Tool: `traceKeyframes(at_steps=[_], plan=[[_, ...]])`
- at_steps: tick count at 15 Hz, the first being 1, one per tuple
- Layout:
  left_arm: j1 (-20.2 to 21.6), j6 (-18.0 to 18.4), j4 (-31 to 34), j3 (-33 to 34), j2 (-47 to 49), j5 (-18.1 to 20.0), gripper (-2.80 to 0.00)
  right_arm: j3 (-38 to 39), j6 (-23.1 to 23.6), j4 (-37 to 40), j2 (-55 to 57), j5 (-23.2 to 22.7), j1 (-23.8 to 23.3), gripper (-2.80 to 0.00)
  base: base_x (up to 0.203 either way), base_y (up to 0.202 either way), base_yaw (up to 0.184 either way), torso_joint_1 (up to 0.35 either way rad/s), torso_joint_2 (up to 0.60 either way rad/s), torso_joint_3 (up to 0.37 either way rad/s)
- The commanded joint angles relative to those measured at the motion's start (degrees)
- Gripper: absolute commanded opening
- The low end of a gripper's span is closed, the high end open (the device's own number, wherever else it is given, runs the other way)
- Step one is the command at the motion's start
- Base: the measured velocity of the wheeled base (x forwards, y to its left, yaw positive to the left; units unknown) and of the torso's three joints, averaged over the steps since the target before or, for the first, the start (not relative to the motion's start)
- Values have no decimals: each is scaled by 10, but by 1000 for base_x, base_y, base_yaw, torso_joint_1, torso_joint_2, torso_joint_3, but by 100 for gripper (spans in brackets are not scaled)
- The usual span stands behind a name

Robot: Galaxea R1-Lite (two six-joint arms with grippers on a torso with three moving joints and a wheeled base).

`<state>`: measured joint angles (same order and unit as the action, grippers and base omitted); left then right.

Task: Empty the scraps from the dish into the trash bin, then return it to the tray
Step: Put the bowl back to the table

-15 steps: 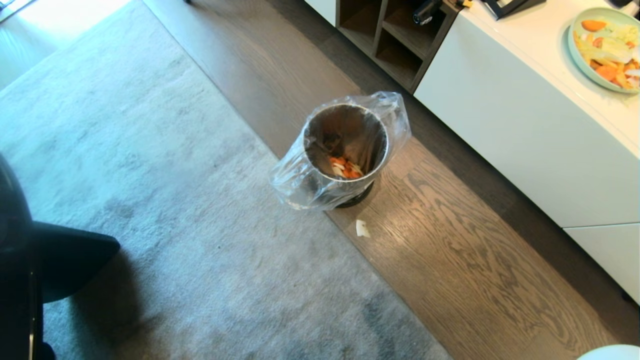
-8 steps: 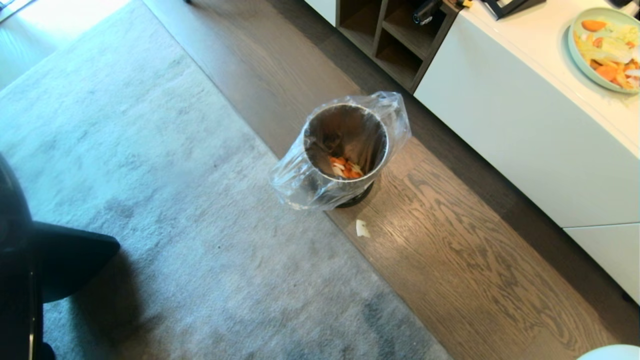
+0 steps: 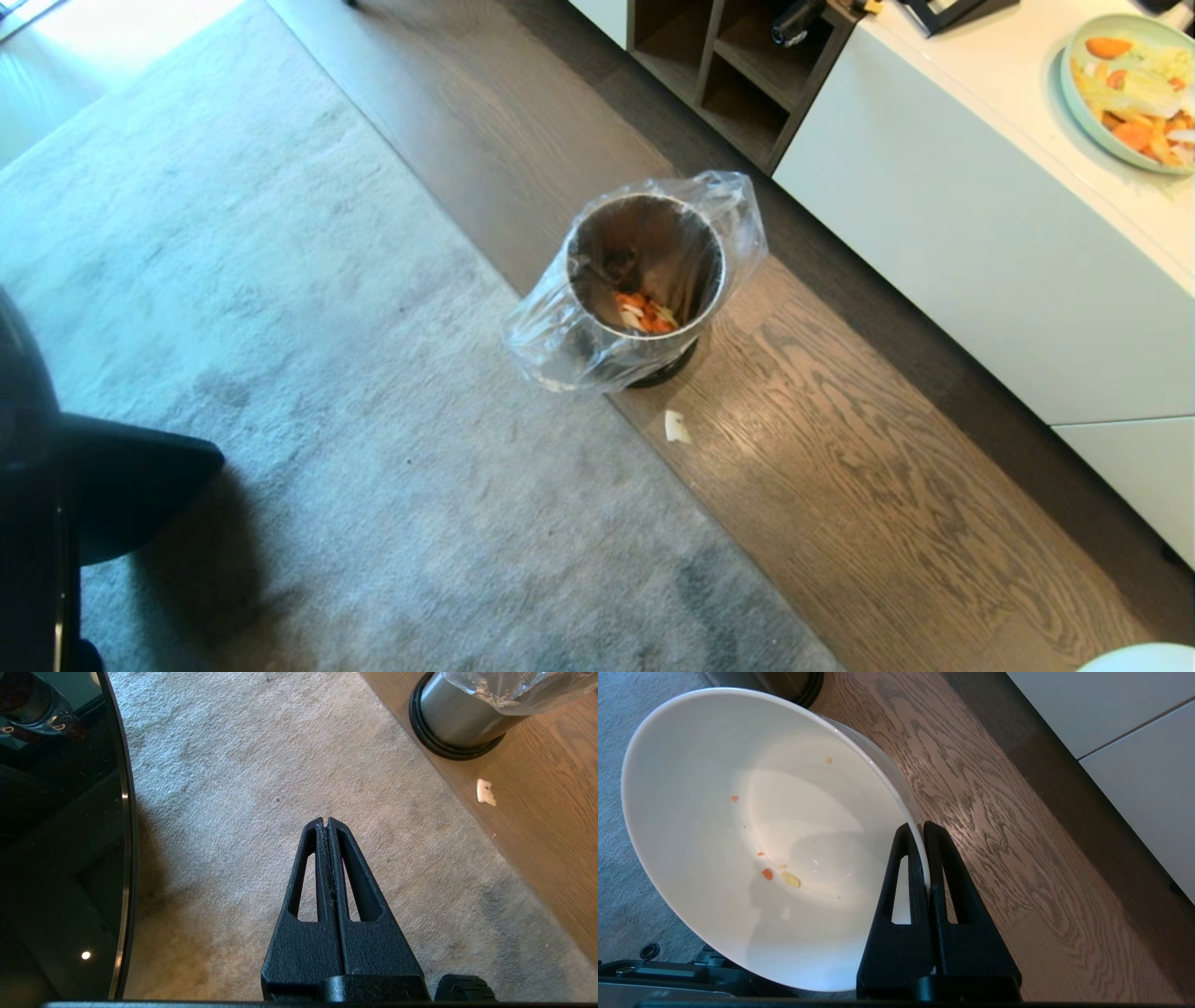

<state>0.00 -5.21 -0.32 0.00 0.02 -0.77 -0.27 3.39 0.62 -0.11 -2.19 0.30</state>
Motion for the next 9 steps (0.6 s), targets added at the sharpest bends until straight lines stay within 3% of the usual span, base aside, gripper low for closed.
traceKeyframes(at_steps=[1, 4, 9], plan=[[0, -1, 0, 0, 0, 0, -280, 0, 0, 0, 2, 0, 0, -280, 0, 0, 0, 0, 0, 0], [0, -1, 0, 0, 0, 0, -280, 0, 0, 0, 2, 0, 0, -280, 0, 0, 0, 0, -1, 78], [0, -1, 0, 0, 0, 0, -280, 0, 0, 0, 2, 0, 0, -280, 0, 0, 0, 4, 2, 185]])
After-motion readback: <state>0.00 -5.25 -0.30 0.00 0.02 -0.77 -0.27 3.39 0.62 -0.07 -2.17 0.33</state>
